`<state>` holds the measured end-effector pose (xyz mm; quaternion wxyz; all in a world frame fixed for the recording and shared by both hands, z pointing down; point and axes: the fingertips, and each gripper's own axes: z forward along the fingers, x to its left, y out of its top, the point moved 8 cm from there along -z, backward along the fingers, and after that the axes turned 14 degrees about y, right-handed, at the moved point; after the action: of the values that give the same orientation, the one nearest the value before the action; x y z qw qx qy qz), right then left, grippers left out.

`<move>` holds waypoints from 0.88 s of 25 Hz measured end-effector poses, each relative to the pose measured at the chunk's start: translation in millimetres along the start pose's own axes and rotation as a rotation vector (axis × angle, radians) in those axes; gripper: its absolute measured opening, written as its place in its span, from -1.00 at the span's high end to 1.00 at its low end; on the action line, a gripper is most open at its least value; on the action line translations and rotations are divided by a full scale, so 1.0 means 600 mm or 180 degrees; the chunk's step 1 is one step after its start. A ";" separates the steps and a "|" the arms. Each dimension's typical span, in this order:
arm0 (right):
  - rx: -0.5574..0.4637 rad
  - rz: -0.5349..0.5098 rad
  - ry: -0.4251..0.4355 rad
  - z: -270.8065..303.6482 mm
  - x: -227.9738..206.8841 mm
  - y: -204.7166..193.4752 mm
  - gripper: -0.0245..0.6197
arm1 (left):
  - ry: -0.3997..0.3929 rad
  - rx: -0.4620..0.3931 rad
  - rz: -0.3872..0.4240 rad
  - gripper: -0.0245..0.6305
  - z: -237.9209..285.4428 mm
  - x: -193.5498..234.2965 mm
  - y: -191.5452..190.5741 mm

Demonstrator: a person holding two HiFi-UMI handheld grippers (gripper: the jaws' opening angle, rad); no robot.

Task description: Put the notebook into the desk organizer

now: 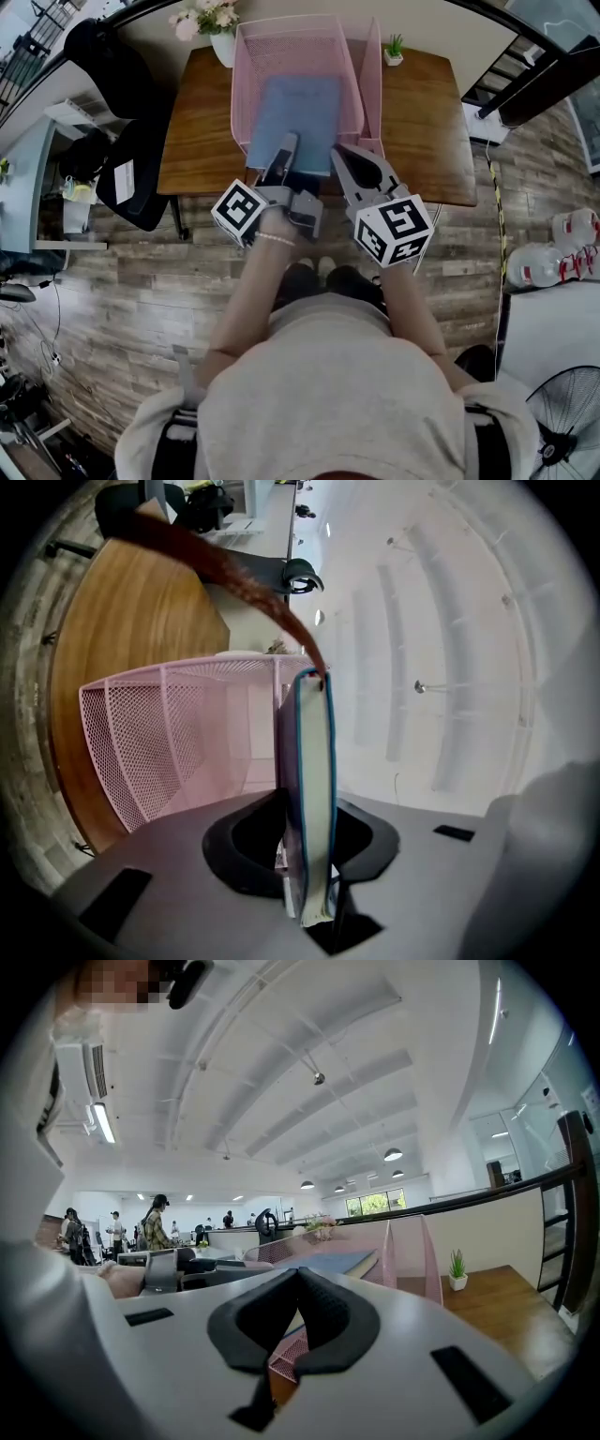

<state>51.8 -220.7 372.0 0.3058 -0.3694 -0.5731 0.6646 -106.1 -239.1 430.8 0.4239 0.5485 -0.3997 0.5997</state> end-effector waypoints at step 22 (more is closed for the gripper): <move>0.0023 0.0065 -0.0047 -0.004 0.015 -0.013 0.92 | 0.0046 0.0178 -0.0179 0.47 -0.058 0.014 -0.019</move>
<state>49.0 -211.0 378.0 0.2961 -0.3693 -0.5690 0.6724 -106.4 -202.1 436.9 0.4279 0.5668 -0.3643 0.6024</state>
